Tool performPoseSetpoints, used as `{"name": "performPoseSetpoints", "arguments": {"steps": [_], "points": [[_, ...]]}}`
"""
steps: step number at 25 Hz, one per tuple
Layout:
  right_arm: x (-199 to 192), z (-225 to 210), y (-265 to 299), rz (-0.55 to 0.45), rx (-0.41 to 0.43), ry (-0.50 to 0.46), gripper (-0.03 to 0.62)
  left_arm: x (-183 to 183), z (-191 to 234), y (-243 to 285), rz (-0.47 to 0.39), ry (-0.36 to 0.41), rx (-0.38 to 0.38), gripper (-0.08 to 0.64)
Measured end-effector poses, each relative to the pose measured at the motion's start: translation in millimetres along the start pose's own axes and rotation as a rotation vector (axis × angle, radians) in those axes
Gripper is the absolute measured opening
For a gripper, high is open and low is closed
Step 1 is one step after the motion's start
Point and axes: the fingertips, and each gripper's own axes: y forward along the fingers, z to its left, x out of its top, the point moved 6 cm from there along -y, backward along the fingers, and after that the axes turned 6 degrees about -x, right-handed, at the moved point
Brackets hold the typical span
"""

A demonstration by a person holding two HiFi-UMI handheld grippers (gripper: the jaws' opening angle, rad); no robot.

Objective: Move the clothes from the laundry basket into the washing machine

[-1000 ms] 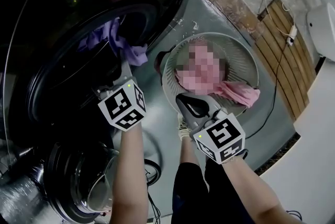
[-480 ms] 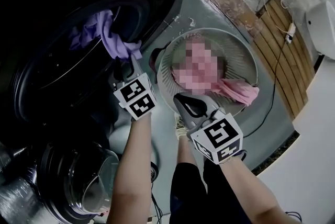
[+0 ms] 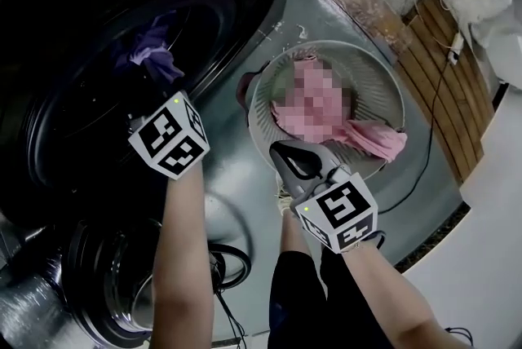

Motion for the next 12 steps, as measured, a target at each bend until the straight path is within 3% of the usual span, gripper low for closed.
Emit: {"name": "performPoseSetpoints", "arguments": {"steps": [3, 6, 7, 9, 12], "points": [[3.4, 2.3, 2.3, -0.001, 0.007, -0.004, 0.021, 21.0, 22.4, 18.0, -0.030, -0.002, 0.073, 0.017], [7.6, 2.5, 4.9, 0.001, 0.012, -0.016, 0.021, 35.9, 42.7, 33.3, -0.048, -0.056, 0.142, 0.018], [9.2, 2.2, 5.5, 0.001, 0.013, -0.019, 0.021, 37.1, 46.6, 39.1, -0.039, -0.077, 0.151, 0.047], [12.1, 0.6, 5.9, -0.003, 0.012, -0.023, 0.021, 29.3, 46.8, 52.0, 0.026, -0.107, 0.131, 0.276], [14.4, -5.9, 5.8, -0.006, -0.002, -0.025, 0.021, 8.2, 38.6, 58.1, 0.125, -0.132, 0.084, 0.313]]}}
